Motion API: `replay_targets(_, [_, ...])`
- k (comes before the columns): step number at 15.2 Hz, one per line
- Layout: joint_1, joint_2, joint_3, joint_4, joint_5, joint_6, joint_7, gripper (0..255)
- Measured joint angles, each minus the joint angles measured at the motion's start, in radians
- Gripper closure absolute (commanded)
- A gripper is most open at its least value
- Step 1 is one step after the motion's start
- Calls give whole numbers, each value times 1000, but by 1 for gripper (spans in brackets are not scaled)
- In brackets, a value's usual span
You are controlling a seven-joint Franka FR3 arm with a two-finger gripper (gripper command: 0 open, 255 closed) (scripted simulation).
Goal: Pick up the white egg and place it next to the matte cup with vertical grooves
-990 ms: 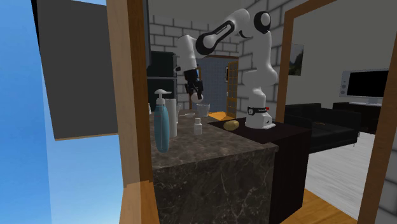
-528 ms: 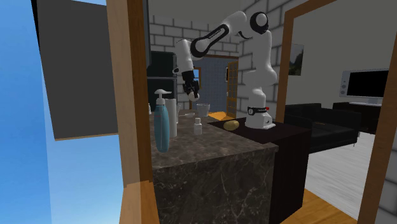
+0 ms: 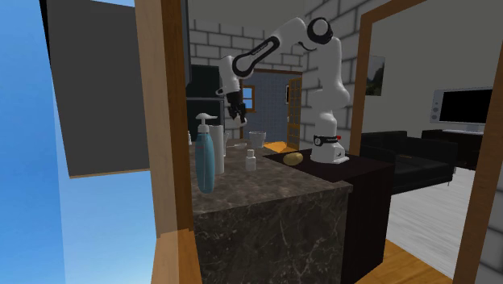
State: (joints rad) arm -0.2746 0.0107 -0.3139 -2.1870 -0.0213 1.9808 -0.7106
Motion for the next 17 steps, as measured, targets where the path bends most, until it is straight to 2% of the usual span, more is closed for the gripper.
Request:
replay_targets(6, [-74, 75, -67, 88, -1, -13, -142, 255])
replay_targets(12, [-162, 204, -121, 238, 30, -38, -297, 255])
replay_targets(17, [-180, 254, -122, 252, 49, -5, -325, 255])
